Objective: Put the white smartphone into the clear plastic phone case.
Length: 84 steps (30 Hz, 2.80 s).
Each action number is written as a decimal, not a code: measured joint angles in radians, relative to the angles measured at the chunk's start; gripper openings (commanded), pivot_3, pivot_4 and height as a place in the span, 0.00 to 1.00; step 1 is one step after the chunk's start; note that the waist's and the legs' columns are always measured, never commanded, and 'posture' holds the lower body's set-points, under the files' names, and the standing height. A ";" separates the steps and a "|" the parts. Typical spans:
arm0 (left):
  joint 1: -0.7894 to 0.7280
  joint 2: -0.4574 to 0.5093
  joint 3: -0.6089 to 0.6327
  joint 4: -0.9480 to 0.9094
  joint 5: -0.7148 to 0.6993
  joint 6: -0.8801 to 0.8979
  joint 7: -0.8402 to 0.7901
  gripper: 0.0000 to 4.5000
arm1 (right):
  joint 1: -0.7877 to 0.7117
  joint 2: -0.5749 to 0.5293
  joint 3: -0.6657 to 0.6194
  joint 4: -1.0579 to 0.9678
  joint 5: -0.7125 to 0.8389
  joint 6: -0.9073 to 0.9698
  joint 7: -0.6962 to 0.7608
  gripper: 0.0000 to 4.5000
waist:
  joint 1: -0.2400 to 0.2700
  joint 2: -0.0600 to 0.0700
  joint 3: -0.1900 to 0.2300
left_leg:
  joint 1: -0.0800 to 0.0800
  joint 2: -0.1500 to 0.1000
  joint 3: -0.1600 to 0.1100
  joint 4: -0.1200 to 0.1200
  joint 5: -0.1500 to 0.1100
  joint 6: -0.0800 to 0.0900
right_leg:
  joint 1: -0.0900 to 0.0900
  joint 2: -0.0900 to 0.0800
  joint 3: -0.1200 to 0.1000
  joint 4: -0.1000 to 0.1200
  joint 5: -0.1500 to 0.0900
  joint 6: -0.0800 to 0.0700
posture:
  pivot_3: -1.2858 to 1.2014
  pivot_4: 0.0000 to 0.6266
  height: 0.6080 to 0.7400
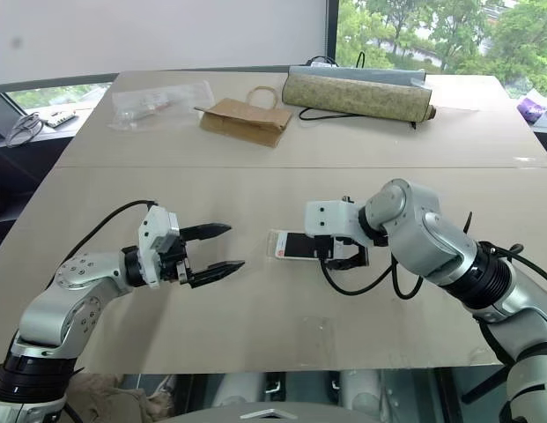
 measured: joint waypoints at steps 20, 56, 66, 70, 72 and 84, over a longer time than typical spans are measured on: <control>-0.197 -0.001 -0.107 0.301 0.103 -0.135 -0.175 0.05 | 0.164 0.145 -0.335 -0.147 0.331 0.117 -0.159 0.00 | 0.005 -0.002 -0.001 | 0.000 -0.001 0.000 0.001 0.000 0.000 | 0.001 0.003 -0.002 0.000 0.000 0.000 | 0.52 0.24 1.00; -0.281 -0.117 -0.224 0.489 0.217 -0.259 -0.235 0.01 | 0.124 0.204 -0.062 0.169 0.232 -0.156 -0.352 0.00 | -0.002 -0.003 -0.002 | 0.000 0.000 0.000 0.002 0.000 0.001 | 0.000 0.005 -0.001 0.001 0.000 0.000 | 0.52 0.24 1.00; -0.269 -0.117 -0.224 0.492 0.225 -0.288 -0.227 0.01 | 0.080 0.215 -0.024 0.292 0.130 -0.344 -0.287 0.00 | -0.001 -0.004 -0.004 | 0.001 0.000 0.000 0.002 0.000 0.001 | 0.001 0.005 -0.001 0.002 0.000 0.000 | 0.52 0.24 1.00; -0.268 -0.117 -0.224 0.492 0.225 -0.291 -0.224 0.01 | 0.085 0.223 -0.041 0.304 0.128 -0.362 -0.273 0.00 | -0.001 -0.004 -0.004 | 0.001 0.001 0.000 0.002 0.000 0.001 | 0.001 0.005 -0.001 0.002 0.000 0.000 | 0.52 0.24 1.00; -0.268 -0.121 -0.224 0.493 0.225 -0.298 -0.224 0.01 | 0.101 0.211 -0.080 0.274 0.181 -0.323 -0.229 0.00 | 0.002 -0.004 -0.004 | 0.000 0.001 0.000 0.002 0.000 0.001 | 0.001 0.005 -0.001 0.002 0.000 0.000 | 0.52 0.24 1.00; -0.270 -0.126 -0.223 0.503 0.225 -0.311 -0.223 0.01 | 0.132 0.158 -0.150 0.083 0.287 -0.179 -0.172 0.00 | 0.002 -0.004 -0.003 | 0.000 0.000 0.000 0.002 0.000 0.001 | 0.001 0.004 -0.001 0.002 0.000 0.000 | 0.52 0.24 1.00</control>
